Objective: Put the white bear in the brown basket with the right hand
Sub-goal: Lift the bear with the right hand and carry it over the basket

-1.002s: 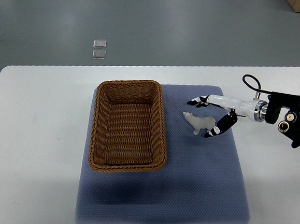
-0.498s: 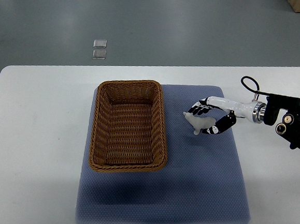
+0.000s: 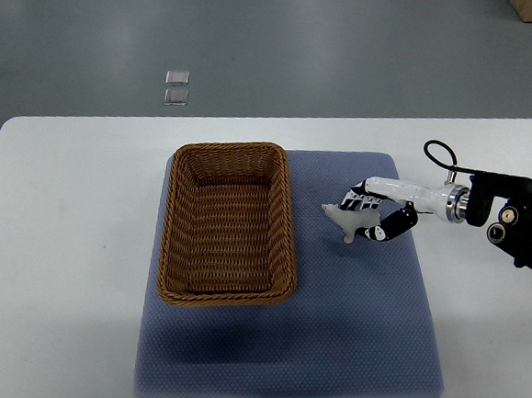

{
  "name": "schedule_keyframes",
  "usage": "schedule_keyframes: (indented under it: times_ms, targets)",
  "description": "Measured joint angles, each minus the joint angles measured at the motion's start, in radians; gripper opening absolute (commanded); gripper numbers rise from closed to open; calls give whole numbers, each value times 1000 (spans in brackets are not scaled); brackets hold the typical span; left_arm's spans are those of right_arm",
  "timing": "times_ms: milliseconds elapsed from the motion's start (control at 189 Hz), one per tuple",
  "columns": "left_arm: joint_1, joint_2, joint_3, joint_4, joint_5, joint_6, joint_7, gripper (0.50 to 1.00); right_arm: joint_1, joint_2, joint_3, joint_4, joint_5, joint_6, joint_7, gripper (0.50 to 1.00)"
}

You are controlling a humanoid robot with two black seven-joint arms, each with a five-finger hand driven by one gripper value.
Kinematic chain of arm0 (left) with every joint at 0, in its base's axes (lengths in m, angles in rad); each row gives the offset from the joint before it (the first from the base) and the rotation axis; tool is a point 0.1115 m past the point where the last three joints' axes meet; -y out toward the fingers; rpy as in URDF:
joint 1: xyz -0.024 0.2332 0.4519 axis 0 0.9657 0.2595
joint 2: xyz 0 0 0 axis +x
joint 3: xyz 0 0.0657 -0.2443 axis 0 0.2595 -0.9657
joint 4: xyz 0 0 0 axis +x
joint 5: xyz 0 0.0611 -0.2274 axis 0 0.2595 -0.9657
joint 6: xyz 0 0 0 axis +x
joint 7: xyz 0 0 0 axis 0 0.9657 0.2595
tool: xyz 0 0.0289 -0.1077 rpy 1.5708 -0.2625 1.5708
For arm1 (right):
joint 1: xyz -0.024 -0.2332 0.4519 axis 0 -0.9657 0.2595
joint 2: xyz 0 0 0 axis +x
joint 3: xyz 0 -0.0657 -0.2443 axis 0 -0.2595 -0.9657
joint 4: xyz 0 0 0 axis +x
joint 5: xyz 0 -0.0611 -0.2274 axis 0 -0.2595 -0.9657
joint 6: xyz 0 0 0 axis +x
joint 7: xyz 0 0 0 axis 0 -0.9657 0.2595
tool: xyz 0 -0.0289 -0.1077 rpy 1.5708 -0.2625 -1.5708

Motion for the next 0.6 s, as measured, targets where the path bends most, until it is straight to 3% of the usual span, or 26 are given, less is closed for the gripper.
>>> schedule_keyframes:
  times_ms: [387, 599]
  targets:
    - [-1, 0, -3, 1, 0, 0, 0, 1000, 75, -5, 21, 10, 20, -48, 61, 500]
    - [0, 0, -4, 2, 0, 0, 0, 1000, 175, 68, 12, 20, 21, -60, 80, 500]
